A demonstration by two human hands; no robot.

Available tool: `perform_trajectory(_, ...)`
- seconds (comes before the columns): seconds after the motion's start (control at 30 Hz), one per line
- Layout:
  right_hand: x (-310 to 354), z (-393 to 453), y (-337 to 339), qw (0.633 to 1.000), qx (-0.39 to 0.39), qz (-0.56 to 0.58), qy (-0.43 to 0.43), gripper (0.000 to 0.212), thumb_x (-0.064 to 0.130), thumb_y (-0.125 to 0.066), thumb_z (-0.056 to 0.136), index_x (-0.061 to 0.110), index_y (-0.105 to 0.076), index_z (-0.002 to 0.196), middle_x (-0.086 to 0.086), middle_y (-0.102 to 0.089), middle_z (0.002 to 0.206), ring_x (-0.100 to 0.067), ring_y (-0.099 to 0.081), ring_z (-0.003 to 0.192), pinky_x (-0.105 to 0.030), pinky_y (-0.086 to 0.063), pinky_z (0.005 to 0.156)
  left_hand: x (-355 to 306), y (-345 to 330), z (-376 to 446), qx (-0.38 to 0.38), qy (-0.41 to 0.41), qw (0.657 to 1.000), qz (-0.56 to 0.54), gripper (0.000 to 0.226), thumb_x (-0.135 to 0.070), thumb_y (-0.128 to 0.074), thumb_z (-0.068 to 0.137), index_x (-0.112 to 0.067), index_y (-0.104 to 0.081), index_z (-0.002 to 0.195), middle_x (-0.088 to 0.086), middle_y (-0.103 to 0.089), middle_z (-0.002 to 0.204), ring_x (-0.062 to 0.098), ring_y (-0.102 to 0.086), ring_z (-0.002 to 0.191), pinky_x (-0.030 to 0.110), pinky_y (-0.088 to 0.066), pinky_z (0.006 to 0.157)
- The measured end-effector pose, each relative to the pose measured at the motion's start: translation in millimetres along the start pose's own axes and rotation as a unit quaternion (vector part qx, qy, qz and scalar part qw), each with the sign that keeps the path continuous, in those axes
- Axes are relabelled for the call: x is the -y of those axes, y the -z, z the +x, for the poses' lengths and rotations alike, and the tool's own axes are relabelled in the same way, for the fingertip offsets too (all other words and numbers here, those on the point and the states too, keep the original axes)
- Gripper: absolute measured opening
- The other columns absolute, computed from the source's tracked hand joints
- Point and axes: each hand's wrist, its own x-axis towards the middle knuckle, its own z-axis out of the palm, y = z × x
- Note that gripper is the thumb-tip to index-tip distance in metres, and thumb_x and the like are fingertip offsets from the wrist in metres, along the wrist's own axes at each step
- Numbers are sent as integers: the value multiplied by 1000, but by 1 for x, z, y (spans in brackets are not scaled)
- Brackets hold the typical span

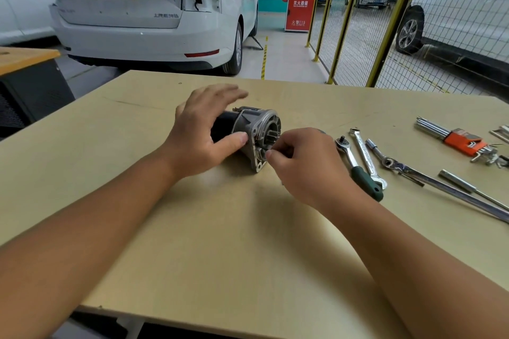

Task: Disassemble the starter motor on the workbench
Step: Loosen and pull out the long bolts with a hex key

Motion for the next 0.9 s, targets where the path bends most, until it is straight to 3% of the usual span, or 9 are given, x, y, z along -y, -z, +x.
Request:
perform_trajectory(0.23,0,0,2,999,-17,-37,32,14,28,-69,89,25,-71,75,4,-65,60,-19,-66,62,-36,-58,65,-20,-17,-3,-22,-200,971,128,17,-31,-73,93,-23,-82,106,9,-58,147,34,-50,140,65,-33,107)
perform_trajectory(0.33,-2,1,4,999,-4,-10,48,12,23,-69,88,21,-75,78,3,-66,60,-17,-66,62,-35,-56,64,-24,-18,-4,-32,-224,961,158,16,-27,-68,97,-18,-82,97,12,-60,146,37,-54,137,68,-33,107)
perform_trajectory(0.47,-5,5,13,996,-30,86,17,14,31,-73,83,23,-76,73,8,-69,63,-6,-64,64,-20,-46,52,-30,-20,-5,-33,-220,959,177,16,-23,-68,97,-14,-79,92,9,-62,145,35,-55,137,68,-35,107)
perform_trajectory(0.6,-11,14,37,986,-96,132,-28,21,43,-71,82,25,-75,73,13,-71,68,-4,-65,66,-27,-51,63,-32,-18,-5,-28,-211,962,169,8,-18,-76,91,-11,-75,89,7,-65,140,34,-58,134,63,-41,101)
perform_trajectory(0.67,-13,16,43,988,-59,134,-48,29,48,-68,81,21,-75,74,3,-73,71,-11,-64,61,-32,-51,62,-32,-18,-5,-29,-208,963,170,9,-20,-75,91,-11,-74,88,7,-66,139,34,-58,133,61,-42,100)
perform_trajectory(0.73,-13,15,43,991,30,111,-72,36,50,-68,83,15,-75,77,-8,-74,74,-13,-62,53,-33,-49,54,-32,-18,-5,-30,-208,961,179,11,-22,-72,92,-12,-74,88,6,-66,139,33,-59,133,61,-42,100)
perform_trajectory(0.83,-12,12,38,976,180,74,-103,42,48,-64,92,10,-76,79,-8,-75,72,-13,-61,49,-26,-46,48,-32,-18,-5,-29,-210,958,195,12,-25,-71,93,-14,-74,90,5,-65,140,33,-58,134,62,-42,100)
perform_trajectory(0.9,-12,12,36,966,219,87,-105,43,43,-60,97,7,-74,78,-6,-73,68,-15,-60,50,-26,-45,48,-31,-18,-5,-30,-208,956,203,12,-26,-71,92,-15,-74,91,5,-65,141,33,-58,134,62,-41,100)
